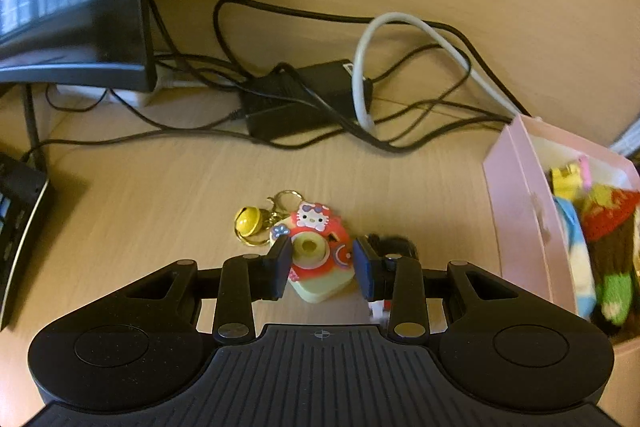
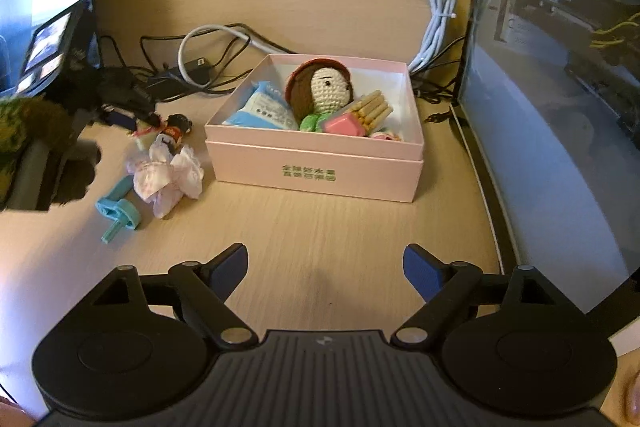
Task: Organize objects
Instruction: 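Lift and carry the Hello Kitty keychain toward the pink box with the left tool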
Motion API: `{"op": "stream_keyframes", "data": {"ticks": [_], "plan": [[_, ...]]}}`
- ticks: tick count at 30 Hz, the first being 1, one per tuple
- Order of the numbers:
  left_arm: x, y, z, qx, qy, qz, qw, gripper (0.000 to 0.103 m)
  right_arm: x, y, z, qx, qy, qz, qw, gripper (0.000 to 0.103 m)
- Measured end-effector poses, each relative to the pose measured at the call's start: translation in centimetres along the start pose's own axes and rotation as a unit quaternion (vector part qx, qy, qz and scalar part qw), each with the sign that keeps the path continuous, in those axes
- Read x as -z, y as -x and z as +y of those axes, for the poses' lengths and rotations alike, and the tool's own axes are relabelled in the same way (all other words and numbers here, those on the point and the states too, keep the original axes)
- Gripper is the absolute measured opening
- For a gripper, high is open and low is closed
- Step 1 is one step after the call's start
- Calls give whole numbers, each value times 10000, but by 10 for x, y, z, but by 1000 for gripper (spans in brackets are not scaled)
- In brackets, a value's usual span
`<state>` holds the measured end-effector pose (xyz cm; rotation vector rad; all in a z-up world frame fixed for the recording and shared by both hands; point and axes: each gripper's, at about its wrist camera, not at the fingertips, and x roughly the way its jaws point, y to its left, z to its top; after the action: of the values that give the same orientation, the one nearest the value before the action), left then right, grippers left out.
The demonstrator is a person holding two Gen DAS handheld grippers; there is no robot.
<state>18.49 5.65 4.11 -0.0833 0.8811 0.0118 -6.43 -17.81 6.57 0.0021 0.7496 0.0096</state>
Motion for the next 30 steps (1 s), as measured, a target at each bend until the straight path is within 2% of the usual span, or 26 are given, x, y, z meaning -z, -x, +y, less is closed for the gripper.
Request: {"op": "stream_keyframes", "data": {"ticks": [6, 12, 15, 17, 18, 19, 20, 21, 23, 25, 27, 30], "plan": [[-10, -14, -9, -452, -356, -172, 9982, 42, 1, 4, 15, -83, 188, -30, 9998, 87], [-7, -10, -4, -411, -373, -115, 9984, 42, 7, 7, 19, -68, 352, 12, 9994, 87], [9, 6, 5, -94, -414, -8, 9991, 40, 5, 4, 18, -92, 308, 7, 9995, 87], [29, 29, 13, 515, -580, 265, 9966, 38, 3, 3, 19, -124, 308, -12, 9994, 87], [38, 41, 18, 912, -583, 487, 9929, 36, 2, 4, 21, -137, 339, -44, 9993, 87], [51, 55, 28, 1443, -461, 734, 9857, 35, 1, 4, 22, -145, 377, -83, 9992, 87], [62, 69, 37, 1770, -403, 740, 9806, 35, 0, 5, 23, -150, 401, -116, 9990, 87], [72, 84, 43, 1923, -507, 588, 9783, 35, 0, 5, 24, -153, 411, -151, 9989, 87], [92, 109, 49, 1813, -1176, 77, 9763, 35, -1, 4, 23, -150, 380, -176, 9990, 87], [100, 114, 51, 1574, -1532, -80, 9755, 35, -1, 2, 24, -159, 313, -147, 9993, 87], [97, 108, 53, 1538, -1370, 40, 9786, 35, 1, 0, 27, -205, 299, -107, 9993, 87], [87, 103, 48, 1463, -1084, -219, 9830, 35, 2, 2, 34, -267, 416, -153, 9987, 87]]}}
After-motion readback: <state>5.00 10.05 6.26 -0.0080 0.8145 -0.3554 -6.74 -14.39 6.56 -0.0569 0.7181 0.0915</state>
